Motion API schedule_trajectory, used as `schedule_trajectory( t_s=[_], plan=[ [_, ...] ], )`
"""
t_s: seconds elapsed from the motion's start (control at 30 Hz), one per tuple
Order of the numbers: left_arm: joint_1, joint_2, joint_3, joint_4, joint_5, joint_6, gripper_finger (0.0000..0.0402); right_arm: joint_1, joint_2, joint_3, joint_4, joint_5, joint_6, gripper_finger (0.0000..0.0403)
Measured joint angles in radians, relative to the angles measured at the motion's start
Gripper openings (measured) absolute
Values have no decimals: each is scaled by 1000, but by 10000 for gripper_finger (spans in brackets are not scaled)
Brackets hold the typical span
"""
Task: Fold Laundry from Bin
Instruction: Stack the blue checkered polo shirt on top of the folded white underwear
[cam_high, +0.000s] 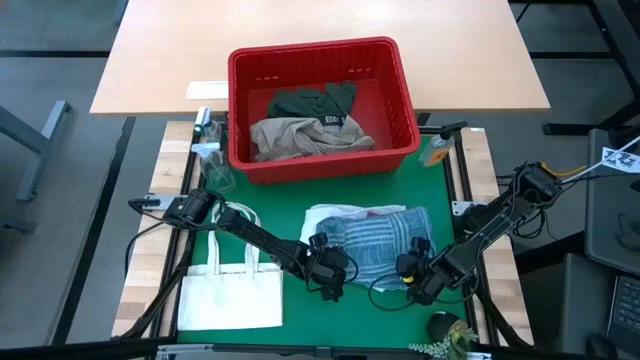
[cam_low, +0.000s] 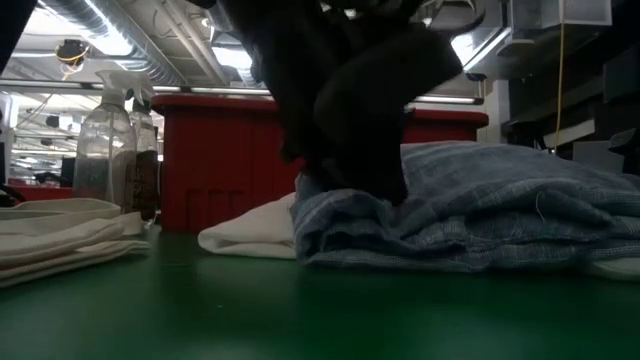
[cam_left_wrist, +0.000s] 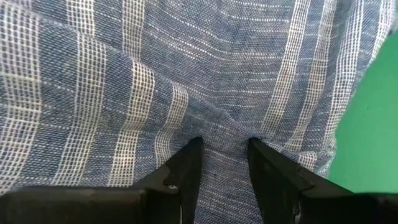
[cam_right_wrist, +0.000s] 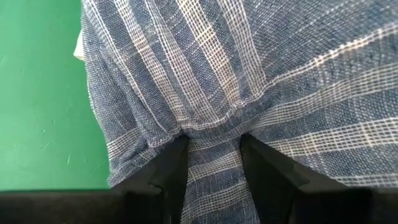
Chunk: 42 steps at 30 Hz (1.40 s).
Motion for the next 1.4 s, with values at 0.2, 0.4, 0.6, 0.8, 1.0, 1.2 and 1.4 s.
schedule_trajectory(
  t_s=[0.2, 0.4, 0.6, 0.8, 1.0, 1.2, 1.4],
  plan=[
    [0, -7, 0, -7, 10, 0, 126, 0, 2, 23, -19, -8, -3, 154],
    [6, -61, 20, -73, 108, -12, 126, -1, 6, 115, -108, -32, -33, 154],
    [13, -141, 48, -149, 199, -31, 126, 0, 5, 190, -185, -58, -37, 154],
    [13, -252, 50, -277, 150, -28, 126, 0, 5, 211, -194, -74, -41, 154],
    [26, -334, 51, -483, 49, -32, 126, 0, 5, 211, -196, -82, -42, 154],
    [76, -353, 50, -715, 54, -51, 126, 0, 4, 211, -197, -89, -42, 154],
    [136, -354, -31, -763, 157, -50, 126, 0, 4, 212, -197, -136, -43, 154]
  ],
)
